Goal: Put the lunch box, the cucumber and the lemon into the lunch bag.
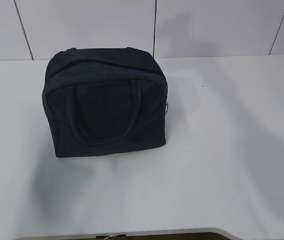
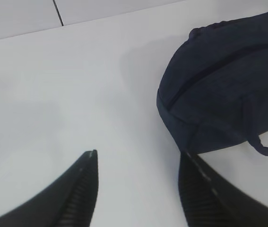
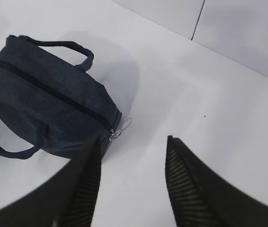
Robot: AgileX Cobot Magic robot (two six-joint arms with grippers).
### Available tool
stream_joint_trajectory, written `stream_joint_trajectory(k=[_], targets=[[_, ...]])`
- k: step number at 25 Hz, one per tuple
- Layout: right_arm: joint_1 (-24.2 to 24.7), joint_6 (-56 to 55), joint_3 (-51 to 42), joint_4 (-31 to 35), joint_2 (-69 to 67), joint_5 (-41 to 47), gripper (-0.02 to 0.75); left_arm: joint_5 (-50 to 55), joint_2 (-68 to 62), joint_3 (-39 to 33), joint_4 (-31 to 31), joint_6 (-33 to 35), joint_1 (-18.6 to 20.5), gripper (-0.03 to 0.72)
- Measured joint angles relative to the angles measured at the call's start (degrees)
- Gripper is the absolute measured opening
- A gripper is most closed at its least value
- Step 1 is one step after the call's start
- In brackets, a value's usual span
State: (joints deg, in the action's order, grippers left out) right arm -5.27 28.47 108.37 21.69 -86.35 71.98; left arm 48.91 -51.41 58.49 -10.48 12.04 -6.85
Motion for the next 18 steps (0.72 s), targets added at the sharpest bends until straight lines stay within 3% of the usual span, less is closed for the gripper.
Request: stream_joint_trajectory(k=[6,18], targets=[[0.00,-2.92,-8.96,-2.50,10.73,0.12,0.367,6.17,7.64,0.00,0.23,-3.85,0.00,0.398],[0.00,-5.29,-29.40,-5.40,29.56,0.47,0.367,17.73,20.81,0.08,2.36,-4.46,0.00,0.398]])
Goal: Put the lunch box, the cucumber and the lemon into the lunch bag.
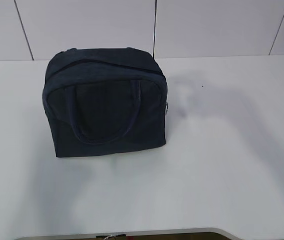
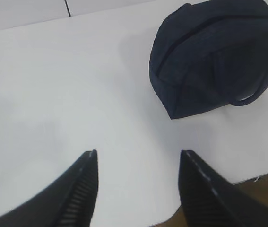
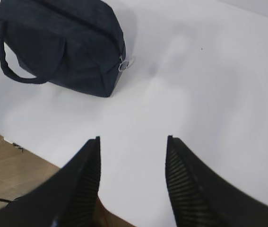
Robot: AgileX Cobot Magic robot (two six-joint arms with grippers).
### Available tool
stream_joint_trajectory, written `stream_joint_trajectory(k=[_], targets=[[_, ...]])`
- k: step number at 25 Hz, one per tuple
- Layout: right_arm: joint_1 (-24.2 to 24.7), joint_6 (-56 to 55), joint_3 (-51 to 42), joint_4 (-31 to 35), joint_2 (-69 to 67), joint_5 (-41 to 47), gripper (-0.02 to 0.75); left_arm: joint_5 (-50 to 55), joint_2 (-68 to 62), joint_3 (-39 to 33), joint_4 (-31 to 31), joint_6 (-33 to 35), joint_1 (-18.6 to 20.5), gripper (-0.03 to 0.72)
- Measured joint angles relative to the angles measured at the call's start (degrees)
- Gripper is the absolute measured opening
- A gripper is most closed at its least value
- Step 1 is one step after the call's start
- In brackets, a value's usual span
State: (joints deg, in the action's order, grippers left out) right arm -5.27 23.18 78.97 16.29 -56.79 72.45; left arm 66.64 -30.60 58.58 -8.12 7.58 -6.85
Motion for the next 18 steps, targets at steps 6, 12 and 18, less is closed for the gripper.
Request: stream_joint_trajectory(k=[6,12,18], targets=[[0.00,-2.00,-9.94,-2.83,9.49,0.00,0.367,1.89,8.29,-2.19,0.21,-0.37,0.00,0.399],[0.00,-3.34,-17.40,-3.34,17.70,0.00,0.367,3.05,15.81,-9.23,0.21,-1.51,0.00,0.400],[0.00,-3.61,-25.51,-3.76,26.48,0.09,0.367,3.05,24.35,-15.94,0.21,-2.09,0.00,0.400]])
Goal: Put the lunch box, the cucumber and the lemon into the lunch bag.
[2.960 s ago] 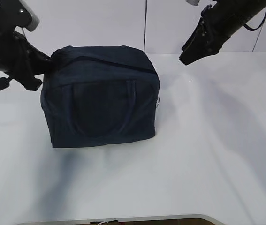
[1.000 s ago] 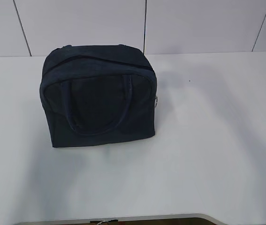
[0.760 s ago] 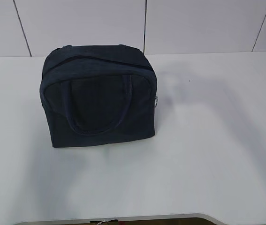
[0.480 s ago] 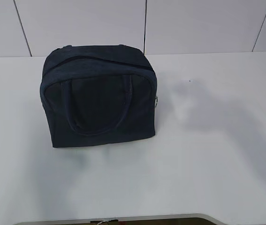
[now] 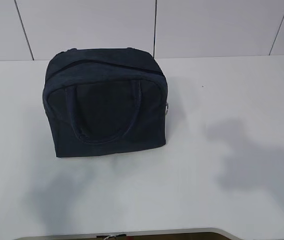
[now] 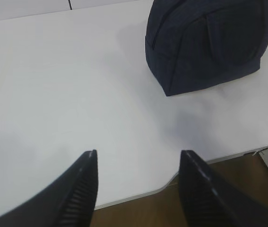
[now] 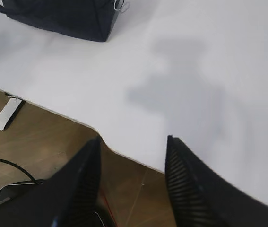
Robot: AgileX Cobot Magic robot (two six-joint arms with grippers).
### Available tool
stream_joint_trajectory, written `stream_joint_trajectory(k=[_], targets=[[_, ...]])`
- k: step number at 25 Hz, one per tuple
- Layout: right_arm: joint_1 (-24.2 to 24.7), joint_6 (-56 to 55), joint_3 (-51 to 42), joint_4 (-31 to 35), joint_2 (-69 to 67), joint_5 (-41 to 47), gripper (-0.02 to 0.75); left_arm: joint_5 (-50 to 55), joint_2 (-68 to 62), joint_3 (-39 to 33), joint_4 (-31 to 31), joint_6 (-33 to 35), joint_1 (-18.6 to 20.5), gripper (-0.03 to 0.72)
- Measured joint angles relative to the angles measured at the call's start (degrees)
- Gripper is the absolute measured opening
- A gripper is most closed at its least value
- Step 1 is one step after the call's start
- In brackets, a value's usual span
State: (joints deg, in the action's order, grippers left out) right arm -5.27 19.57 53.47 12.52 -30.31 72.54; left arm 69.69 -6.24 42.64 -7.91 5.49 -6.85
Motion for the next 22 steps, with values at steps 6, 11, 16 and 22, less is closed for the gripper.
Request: stream_joint_trajectory(k=[6,11,16,22], targets=[[0.00,0.00,-7.65,-0.36,8.66,-1.07,0.367,-1.68,5.61,-5.70,-0.11,-0.22,0.00,0.400],[0.00,-1.85,-13.31,-1.11,14.34,-2.07,0.367,-3.88,5.61,-8.31,-0.24,-0.22,0.00,0.400],[0.00,-3.08,-18.35,-2.33,19.86,-4.80,0.367,-7.09,5.61,-11.85,-0.91,-0.22,0.00,0.400],[0.00,-8.75,-24.13,-7.23,26.43,-6.39,0.367,-7.09,5.61,-12.65,-1.40,-0.22,0.00,0.400]])
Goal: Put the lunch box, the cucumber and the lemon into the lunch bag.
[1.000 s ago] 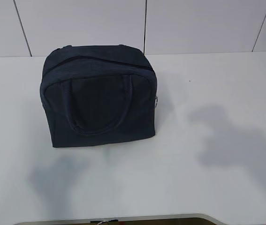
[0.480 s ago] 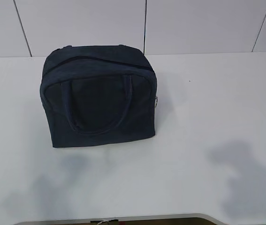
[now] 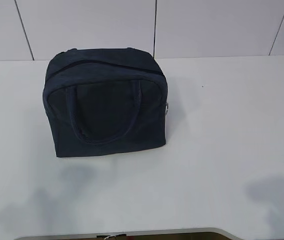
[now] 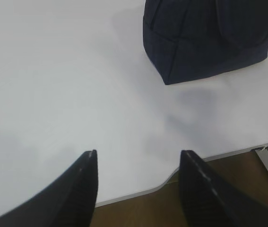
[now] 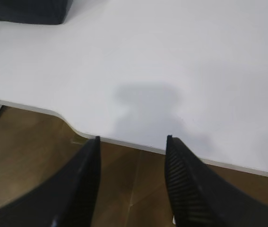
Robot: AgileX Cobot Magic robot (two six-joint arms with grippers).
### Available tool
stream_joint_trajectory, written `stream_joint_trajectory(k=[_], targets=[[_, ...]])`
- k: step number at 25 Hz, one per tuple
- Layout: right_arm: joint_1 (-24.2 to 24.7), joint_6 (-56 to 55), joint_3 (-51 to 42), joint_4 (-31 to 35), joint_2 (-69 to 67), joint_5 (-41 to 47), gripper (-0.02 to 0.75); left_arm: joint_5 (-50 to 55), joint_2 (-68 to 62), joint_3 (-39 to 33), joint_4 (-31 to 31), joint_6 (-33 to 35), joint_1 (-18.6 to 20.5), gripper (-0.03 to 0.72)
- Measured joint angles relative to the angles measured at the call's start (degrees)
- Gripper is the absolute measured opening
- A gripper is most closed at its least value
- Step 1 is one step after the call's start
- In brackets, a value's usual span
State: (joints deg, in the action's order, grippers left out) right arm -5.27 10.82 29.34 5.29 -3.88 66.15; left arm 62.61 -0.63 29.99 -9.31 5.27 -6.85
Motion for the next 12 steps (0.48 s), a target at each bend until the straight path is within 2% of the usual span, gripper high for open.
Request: stream_joint_trajectory(k=[4,12], targets=[[0.00,-2.33,-0.52,-2.87,4.24,0.00,0.367,0.36,0.00,-0.72,-0.12,0.00,0.00,0.400],[0.00,-3.08,-0.54,-3.68,4.76,-0.23,0.367,0.58,0.00,-0.99,-0.12,0.00,0.00,0.400]])
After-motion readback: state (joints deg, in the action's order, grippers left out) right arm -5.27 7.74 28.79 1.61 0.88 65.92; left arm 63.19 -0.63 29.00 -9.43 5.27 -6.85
